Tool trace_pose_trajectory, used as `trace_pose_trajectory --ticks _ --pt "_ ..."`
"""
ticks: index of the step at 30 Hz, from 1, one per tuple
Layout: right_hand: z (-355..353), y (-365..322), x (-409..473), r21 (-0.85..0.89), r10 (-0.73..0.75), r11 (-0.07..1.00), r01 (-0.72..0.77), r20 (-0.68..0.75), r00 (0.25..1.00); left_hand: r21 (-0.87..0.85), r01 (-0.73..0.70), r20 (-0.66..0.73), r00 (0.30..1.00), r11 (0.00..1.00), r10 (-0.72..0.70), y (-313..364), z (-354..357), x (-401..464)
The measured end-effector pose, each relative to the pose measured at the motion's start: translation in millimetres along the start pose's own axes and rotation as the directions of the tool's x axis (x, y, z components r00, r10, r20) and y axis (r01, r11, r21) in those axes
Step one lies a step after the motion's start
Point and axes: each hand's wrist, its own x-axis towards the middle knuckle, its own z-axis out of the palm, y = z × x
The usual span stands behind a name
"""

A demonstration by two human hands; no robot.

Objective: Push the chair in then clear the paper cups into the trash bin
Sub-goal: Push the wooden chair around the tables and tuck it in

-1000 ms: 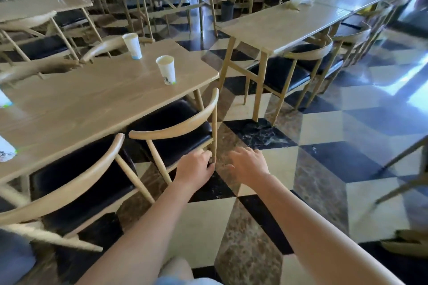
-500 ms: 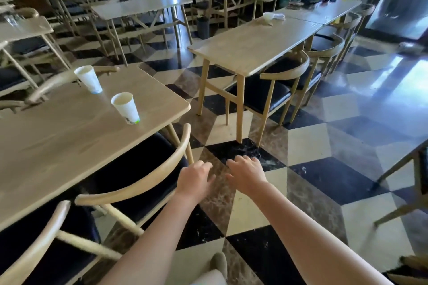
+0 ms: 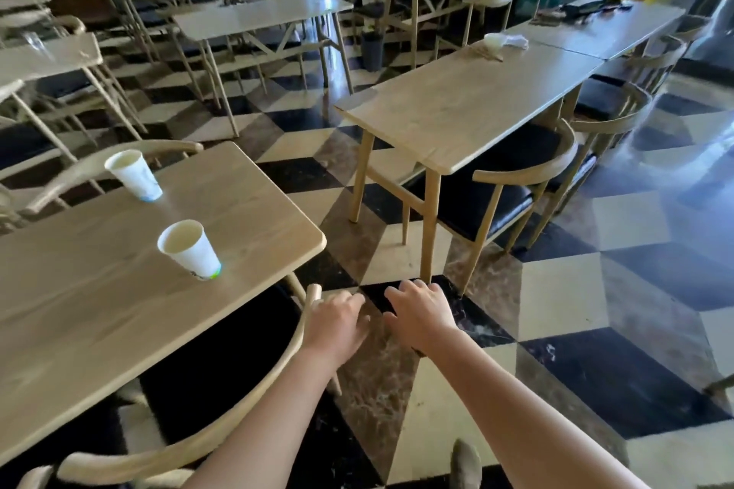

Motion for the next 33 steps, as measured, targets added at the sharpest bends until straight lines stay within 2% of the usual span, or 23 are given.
trace_pose_trajectory --ticks 7,13,16,21,27,33 --pt "-13.1 66.5 87.7 -0.025 -0.16 0.987 0.16 0.001 0.987 -0.076 0.154 -0.038 0.987 0.985 -0.158 12.6 17.3 89.8" --pt "-35.9 125.2 158.6 -0.034 -0.273 0.961 0.274 0.036 0.961 -0.13 0.356 -0.094 0.925 0.925 -0.369 31.9 23.0 162.1" --pt "-38.1 140.2 195.9 -0.026 -0.317 0.947 0.319 0.062 0.946 -0.129 0.397 -0.126 0.902 0.909 -0.412 29.0 26.3 188.2" --pt "-31.6 145.5 259.3 0.008 -0.379 0.925 0.38 0.078 0.922 -0.119 0.484 -0.136 0.857 0.867 -0.497 6.0 35.1 231.7" --pt "-41.0 148.2 362.7 -0.031 -0.417 0.907 0.419 0.066 0.907 -0.07 0.52 -0.134 0.841 0.851 -0.524 -44.1 45.8 317.5" --pt "-78.2 143.4 470.5 -0.082 -0.436 0.895 0.439 0.048 0.899 0.062 0.554 -0.147 0.828 0.83 -0.542 -103.4 25.0 401.4"
